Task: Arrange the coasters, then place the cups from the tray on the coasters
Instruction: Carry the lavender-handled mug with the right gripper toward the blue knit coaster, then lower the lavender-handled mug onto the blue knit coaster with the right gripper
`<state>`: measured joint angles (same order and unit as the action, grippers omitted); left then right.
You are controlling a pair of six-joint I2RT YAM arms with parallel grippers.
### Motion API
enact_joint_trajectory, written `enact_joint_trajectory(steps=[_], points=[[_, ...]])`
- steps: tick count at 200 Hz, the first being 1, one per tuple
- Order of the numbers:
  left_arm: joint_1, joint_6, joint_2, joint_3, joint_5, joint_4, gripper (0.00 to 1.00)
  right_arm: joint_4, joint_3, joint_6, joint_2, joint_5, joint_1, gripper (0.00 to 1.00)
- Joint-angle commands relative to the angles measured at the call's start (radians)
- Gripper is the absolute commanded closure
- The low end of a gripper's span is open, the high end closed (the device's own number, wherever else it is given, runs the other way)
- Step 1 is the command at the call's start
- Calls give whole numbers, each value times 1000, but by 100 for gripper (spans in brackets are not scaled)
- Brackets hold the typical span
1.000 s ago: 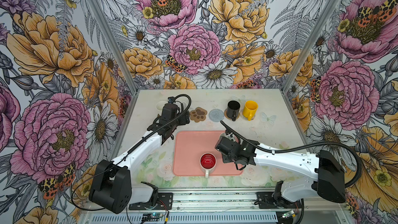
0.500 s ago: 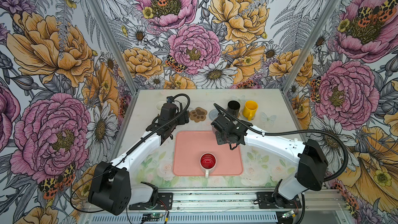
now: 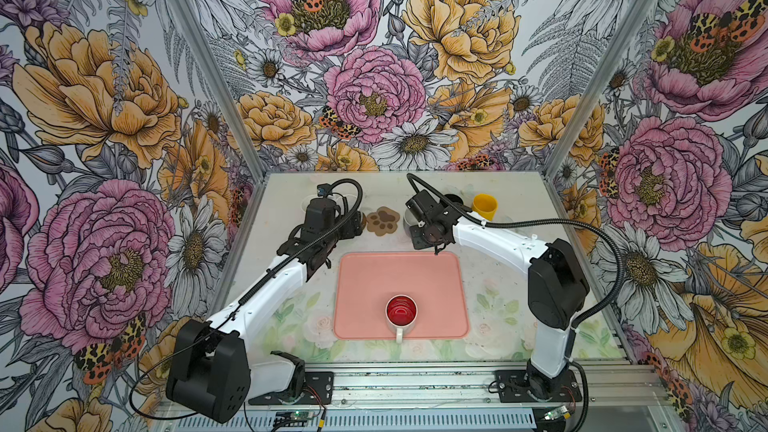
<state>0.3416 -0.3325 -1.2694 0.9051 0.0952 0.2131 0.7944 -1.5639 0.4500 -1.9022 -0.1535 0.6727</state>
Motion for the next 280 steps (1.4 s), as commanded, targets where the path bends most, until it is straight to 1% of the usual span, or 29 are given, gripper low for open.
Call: enact_joint_trajectory(steps=[1,70,137,197,280], points=[[-12,10,29,0,-12,5,14,-59,-90,-45,-11,8,-17,100],[-14,9,38,-3,-8,10,14,-58,-212,-55,-115,37,-69,100],[-15,9,43,-3,2,13,14,-57,-309,-52,-204,39,-88,100],[-17,9,42,-4,8,12,14,-54,-323,-47,-245,-1,-99,100],[-18,9,39,-3,8,12,14,-46,-313,-48,-263,-13,-106,100]])
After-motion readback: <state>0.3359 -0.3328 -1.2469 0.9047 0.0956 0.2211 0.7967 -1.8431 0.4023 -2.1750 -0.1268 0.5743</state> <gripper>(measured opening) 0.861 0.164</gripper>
